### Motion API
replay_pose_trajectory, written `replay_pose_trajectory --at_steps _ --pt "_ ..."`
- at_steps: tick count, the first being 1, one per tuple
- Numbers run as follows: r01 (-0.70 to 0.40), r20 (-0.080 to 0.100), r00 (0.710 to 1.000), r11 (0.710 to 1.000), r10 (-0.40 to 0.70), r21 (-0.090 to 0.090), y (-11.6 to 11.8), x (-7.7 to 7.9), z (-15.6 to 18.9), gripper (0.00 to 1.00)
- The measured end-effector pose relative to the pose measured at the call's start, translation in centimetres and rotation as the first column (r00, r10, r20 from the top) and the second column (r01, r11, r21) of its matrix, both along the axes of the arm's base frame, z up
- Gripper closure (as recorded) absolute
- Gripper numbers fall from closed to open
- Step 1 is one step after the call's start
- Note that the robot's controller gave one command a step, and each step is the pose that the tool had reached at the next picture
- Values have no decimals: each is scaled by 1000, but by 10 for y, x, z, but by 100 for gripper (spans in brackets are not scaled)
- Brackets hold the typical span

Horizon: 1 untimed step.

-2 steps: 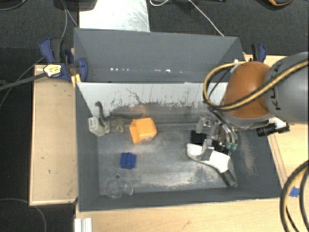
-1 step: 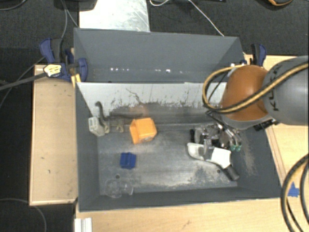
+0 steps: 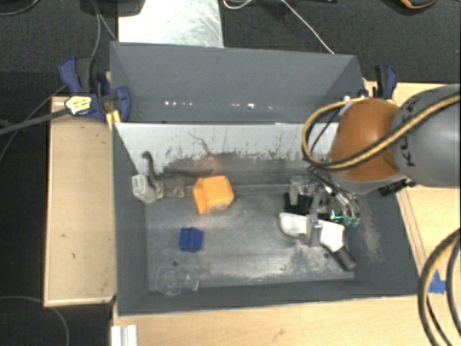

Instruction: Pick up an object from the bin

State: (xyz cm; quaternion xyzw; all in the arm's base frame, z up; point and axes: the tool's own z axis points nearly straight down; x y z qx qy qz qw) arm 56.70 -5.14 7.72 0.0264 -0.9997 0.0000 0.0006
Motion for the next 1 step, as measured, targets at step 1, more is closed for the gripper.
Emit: replay_pose_trajectory --at_steps 1 --pt "1 -1 1000 1000 -1 0 0 0 0 0"
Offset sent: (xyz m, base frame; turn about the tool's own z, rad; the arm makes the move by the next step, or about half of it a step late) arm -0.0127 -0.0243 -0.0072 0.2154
